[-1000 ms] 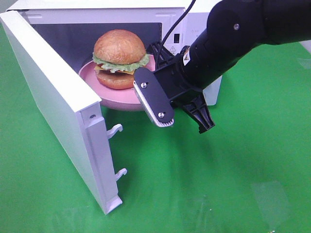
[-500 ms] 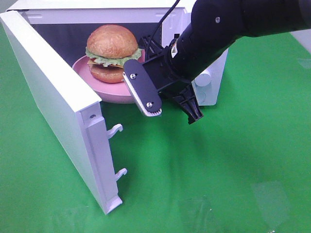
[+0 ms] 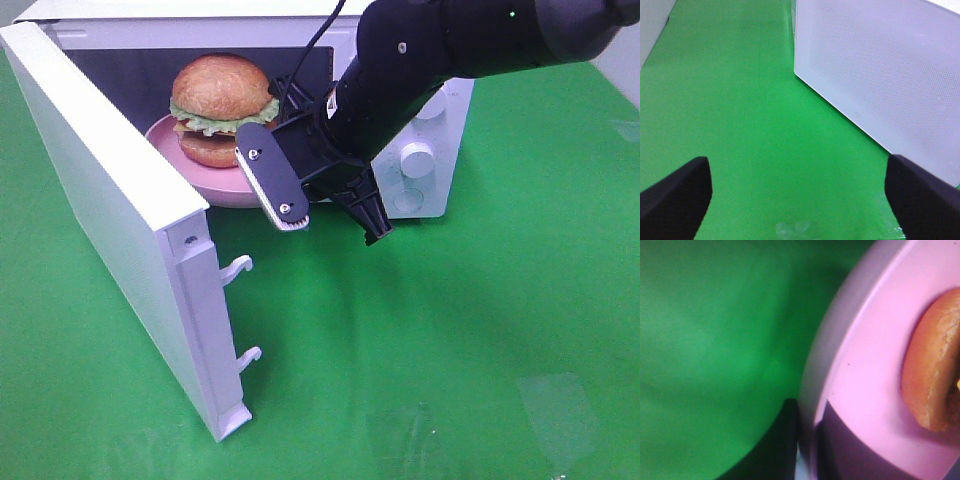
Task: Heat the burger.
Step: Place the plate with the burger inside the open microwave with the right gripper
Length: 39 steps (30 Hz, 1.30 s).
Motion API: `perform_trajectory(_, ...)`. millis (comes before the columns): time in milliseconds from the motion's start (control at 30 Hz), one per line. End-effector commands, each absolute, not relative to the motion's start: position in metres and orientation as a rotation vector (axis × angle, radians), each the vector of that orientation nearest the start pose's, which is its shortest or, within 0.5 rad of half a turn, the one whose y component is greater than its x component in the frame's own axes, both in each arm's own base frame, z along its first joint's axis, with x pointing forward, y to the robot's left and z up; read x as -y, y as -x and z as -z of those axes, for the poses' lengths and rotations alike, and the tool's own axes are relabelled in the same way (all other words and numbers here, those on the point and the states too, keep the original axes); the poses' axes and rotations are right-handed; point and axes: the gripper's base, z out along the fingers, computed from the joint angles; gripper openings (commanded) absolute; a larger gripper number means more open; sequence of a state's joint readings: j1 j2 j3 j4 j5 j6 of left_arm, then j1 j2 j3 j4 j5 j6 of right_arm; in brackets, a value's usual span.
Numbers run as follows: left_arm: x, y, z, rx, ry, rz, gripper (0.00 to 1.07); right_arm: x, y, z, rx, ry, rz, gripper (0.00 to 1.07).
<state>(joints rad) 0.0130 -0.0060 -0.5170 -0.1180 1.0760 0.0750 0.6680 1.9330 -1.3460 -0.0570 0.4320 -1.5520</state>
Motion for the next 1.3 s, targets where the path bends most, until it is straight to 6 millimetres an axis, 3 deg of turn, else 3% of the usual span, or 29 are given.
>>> perform_trajectory(33,0.010,0.011,-0.281,-2.009,-0.070,0.091,0.89,-0.264,-0.341,-0.213,-1.067,2.217,0.448,0.00)
perform_trajectory(1300,0.010,0.011,-0.281,-2.009,-0.070,0.091,0.89,-0.302,-0.399,-0.199,-1.206,2.134,0.486,0.00)
